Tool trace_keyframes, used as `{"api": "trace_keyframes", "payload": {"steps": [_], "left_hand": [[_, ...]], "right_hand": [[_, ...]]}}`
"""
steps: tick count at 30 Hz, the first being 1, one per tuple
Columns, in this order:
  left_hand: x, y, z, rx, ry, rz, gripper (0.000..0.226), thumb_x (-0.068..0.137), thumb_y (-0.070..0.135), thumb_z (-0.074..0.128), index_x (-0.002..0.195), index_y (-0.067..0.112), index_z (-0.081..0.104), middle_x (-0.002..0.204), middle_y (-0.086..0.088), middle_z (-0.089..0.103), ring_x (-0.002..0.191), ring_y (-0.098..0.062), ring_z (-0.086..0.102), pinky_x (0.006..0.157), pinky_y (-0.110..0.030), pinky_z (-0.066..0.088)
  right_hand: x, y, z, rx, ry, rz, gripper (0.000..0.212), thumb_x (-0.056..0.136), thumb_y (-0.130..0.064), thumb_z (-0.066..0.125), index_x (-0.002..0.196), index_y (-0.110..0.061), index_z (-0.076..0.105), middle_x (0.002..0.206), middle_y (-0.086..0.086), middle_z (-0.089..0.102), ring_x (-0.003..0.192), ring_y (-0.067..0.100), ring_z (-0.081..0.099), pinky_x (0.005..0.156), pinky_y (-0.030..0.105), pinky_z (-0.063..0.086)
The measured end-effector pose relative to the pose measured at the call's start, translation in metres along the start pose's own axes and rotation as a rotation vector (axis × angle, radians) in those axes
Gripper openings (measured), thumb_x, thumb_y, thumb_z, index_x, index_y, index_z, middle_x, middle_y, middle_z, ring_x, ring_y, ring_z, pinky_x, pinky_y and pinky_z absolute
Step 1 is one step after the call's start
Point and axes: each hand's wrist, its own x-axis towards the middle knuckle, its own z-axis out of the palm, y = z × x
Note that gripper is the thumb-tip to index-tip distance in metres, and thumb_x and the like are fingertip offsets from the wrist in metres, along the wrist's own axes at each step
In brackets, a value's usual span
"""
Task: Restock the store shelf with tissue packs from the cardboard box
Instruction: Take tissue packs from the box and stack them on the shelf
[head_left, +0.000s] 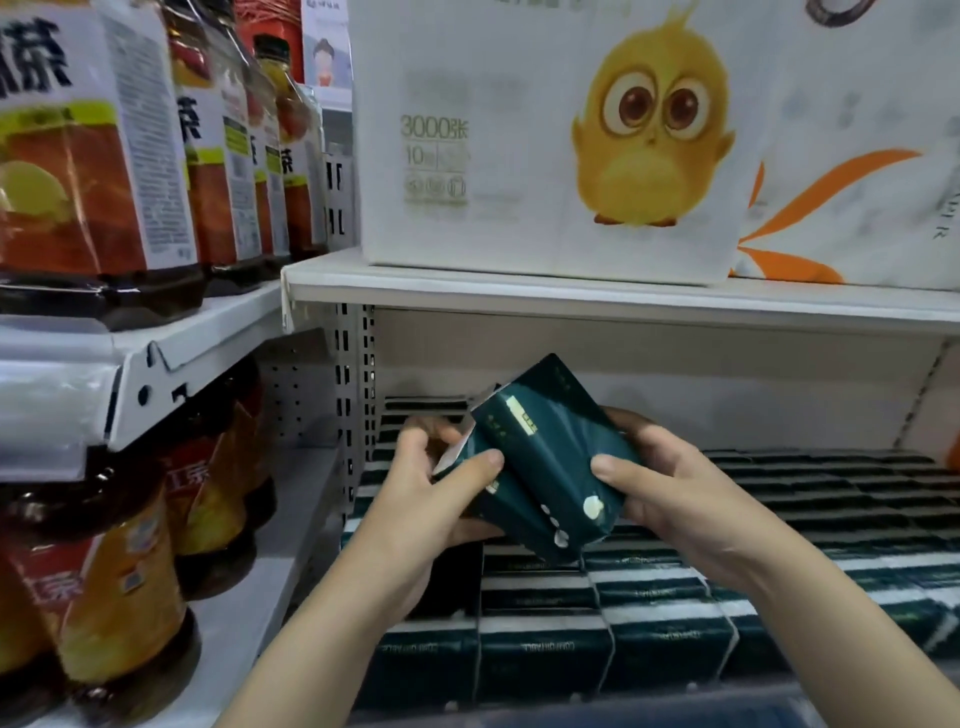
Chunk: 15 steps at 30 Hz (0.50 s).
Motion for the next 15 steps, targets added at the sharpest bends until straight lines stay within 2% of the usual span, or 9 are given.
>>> {"api": "trace_keyframes", "payload": {"steps": [3,5,7,9,12,14,15], "left_hand": [[0.015,-0.002,-0.003,0.151,0.062,0.061,0.028,0.081,0.021,0.068,0.095,0.014,0.045,0.095,-0.014,0.067,0.083,-0.028,0.068,0.071,-0.049,0.057],[0.025,-0.002,-0.009,0.389,0.126,0.146,0.026,0.074,0.028,0.068,0.080,0.021,0.044,0.075,-0.010,0.056,0.071,-0.024,0.056,0.069,-0.040,0.046],[0.035,-0.004,-0.018,0.525,0.222,0.180,0.026,0.078,0.020,0.068,0.073,0.017,0.043,0.068,-0.005,0.048,0.064,-0.020,0.046,0.063,-0.032,0.036],[0.042,-0.005,-0.026,0.537,0.345,0.196,0.026,0.081,0.015,0.069,0.072,0.014,0.045,0.067,-0.005,0.050,0.065,-0.020,0.047,0.061,-0.030,0.034],[0.049,-0.008,-0.034,0.477,0.478,0.236,0.026,0.087,0.010,0.066,0.075,0.012,0.043,0.069,-0.004,0.047,0.065,-0.016,0.044,0.058,-0.020,0.035],[0.053,-0.013,-0.038,0.434,0.530,0.243,0.026,0.088,0.006,0.065,0.078,0.014,0.042,0.074,-0.002,0.047,0.070,-0.015,0.045,0.060,-0.013,0.036],[0.057,-0.016,-0.040,0.418,0.547,0.248,0.027,0.089,0.006,0.064,0.079,0.017,0.041,0.076,-0.001,0.047,0.073,-0.017,0.047,0.065,-0.015,0.039]], "right_hand": [[0.010,-0.006,-0.006,-0.171,0.016,-0.086,0.044,0.079,-0.013,0.070,0.121,-0.021,0.061,0.115,-0.002,0.071,0.104,0.017,0.069,0.087,0.033,0.057],[0.019,0.000,-0.014,-0.198,0.071,-0.119,0.039,0.084,-0.005,0.068,0.118,-0.023,0.063,0.114,-0.003,0.071,0.105,0.016,0.068,0.087,0.032,0.054],[0.030,0.011,-0.023,-0.206,0.148,-0.152,0.039,0.086,0.002,0.065,0.115,-0.022,0.065,0.111,-0.004,0.072,0.105,0.014,0.066,0.082,0.027,0.053],[0.042,0.028,-0.033,-0.231,0.231,-0.173,0.041,0.085,0.008,0.064,0.112,-0.023,0.066,0.109,-0.005,0.071,0.104,0.015,0.066,0.079,0.025,0.056],[0.065,0.057,-0.045,-0.322,0.309,-0.163,0.044,0.085,0.012,0.061,0.101,-0.028,0.066,0.107,-0.009,0.069,0.107,0.020,0.063,0.086,0.033,0.054],[0.081,0.072,-0.047,-0.389,0.309,-0.152,0.044,0.086,0.013,0.057,0.097,-0.029,0.065,0.107,-0.010,0.066,0.110,0.021,0.060,0.085,0.028,0.050],[0.087,0.076,-0.046,-0.399,0.295,-0.142,0.043,0.088,0.012,0.055,0.097,-0.028,0.065,0.108,-0.009,0.066,0.110,0.020,0.059,0.083,0.023,0.049]]}}
